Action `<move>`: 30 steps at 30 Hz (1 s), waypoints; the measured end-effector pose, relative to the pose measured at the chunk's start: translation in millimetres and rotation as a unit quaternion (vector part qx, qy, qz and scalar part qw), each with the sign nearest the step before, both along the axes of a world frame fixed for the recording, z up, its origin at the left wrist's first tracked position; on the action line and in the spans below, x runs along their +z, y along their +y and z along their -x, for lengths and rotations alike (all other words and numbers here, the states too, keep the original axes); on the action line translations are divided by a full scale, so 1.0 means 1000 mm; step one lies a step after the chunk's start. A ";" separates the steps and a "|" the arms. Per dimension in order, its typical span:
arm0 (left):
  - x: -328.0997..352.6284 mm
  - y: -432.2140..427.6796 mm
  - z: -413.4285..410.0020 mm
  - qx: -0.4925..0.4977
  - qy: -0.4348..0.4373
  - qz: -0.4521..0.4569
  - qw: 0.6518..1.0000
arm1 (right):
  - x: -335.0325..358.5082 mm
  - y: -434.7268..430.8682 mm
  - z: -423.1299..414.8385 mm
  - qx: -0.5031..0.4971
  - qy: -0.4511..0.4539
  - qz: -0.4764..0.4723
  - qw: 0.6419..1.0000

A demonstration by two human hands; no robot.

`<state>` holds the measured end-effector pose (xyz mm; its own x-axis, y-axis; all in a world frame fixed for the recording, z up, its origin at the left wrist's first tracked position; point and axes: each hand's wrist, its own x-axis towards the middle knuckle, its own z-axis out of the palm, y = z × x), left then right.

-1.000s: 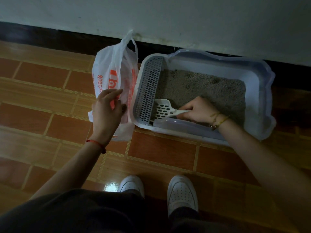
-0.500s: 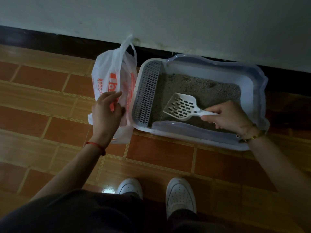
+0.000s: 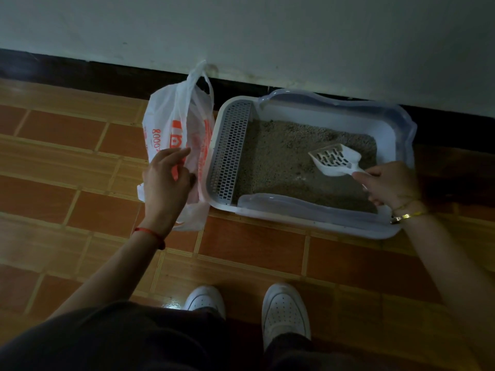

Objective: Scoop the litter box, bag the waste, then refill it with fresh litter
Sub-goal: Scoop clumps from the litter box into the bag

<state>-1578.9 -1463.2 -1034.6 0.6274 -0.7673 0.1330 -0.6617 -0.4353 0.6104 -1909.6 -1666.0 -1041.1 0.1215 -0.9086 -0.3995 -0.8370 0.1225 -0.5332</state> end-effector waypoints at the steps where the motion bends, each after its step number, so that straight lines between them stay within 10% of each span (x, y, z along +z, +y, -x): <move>1: 0.000 0.000 0.000 -0.001 0.000 0.001 1.000 | -0.001 -0.001 -0.001 -0.003 0.006 0.007 1.000; 18: 0.000 -0.001 0.004 -0.012 0.008 -0.005 1.000 | -0.010 0.007 -0.049 0.039 0.070 0.096 0.992; 30: -0.001 0.003 -0.003 -0.001 0.007 -0.003 1.000 | 0.002 0.016 -0.027 0.024 -0.066 0.063 0.996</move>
<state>-1576.1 -1460.3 -1035.2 0.6272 -0.7698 0.1187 -0.6539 -0.4376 0.6171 -1882.3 -1649.7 -1039.0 0.2099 -0.9423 -0.2607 -0.7616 0.0096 -0.6479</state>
